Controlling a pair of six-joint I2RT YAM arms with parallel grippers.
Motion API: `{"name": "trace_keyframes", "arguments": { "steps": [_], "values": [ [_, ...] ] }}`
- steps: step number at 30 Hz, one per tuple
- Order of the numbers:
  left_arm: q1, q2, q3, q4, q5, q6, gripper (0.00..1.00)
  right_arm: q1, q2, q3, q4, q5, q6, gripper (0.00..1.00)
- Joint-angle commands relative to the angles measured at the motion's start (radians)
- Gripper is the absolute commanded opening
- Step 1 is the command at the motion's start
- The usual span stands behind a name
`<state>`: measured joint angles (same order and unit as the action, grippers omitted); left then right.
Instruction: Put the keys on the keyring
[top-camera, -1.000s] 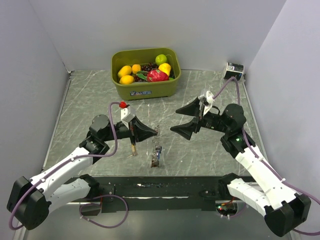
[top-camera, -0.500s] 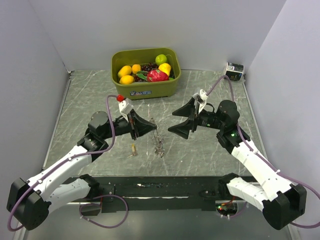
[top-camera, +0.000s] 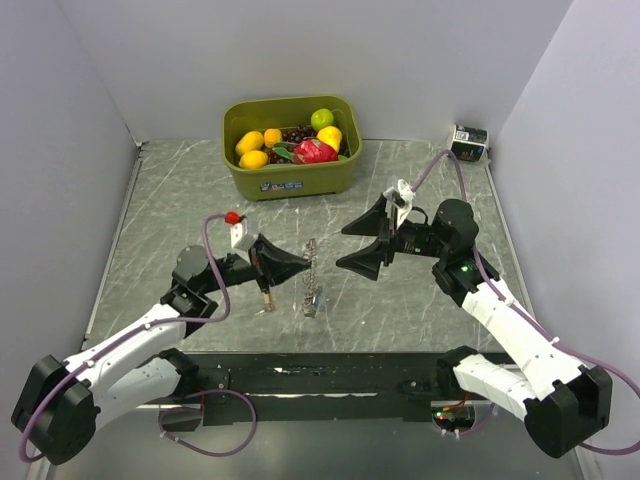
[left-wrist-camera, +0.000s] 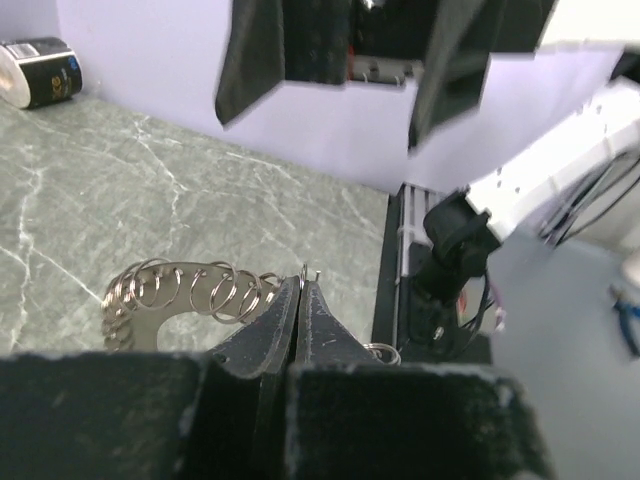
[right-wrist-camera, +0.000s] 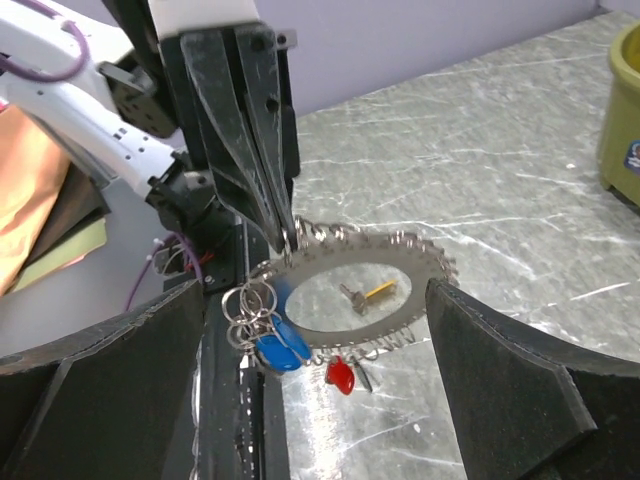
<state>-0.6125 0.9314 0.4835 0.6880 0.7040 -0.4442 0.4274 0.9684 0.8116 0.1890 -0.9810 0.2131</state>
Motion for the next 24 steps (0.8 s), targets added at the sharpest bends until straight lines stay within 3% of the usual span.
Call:
{"name": "trace_keyframes", "arguments": {
  "steps": [1,3,9,12,16,24],
  "values": [
    [-0.004,-0.034,-0.098,0.304,0.078,0.113,0.01,0.016,0.003,0.028,0.063,-0.048,-0.004,0.97],
    [-0.004,-0.049,-0.150,0.421,0.056,0.119,0.01,0.043,0.009,0.035,0.023,-0.047,-0.041,0.96],
    [-0.013,-0.025,-0.134,0.533,0.031,0.010,0.01,0.123,0.021,0.044,-0.039,-0.024,-0.119,0.88],
    [-0.029,0.024,-0.138,0.632,0.020,-0.083,0.01,0.128,0.032,0.032,0.009,-0.045,-0.087,0.79],
    [-0.061,0.092,-0.155,0.815,-0.001,-0.129,0.01,0.126,0.046,0.023,0.058,-0.097,-0.066,0.58],
    [-0.122,0.178,-0.164,0.972,-0.135,-0.154,0.01,0.132,0.029,0.020,0.101,-0.127,-0.030,0.38]
  ]
}}
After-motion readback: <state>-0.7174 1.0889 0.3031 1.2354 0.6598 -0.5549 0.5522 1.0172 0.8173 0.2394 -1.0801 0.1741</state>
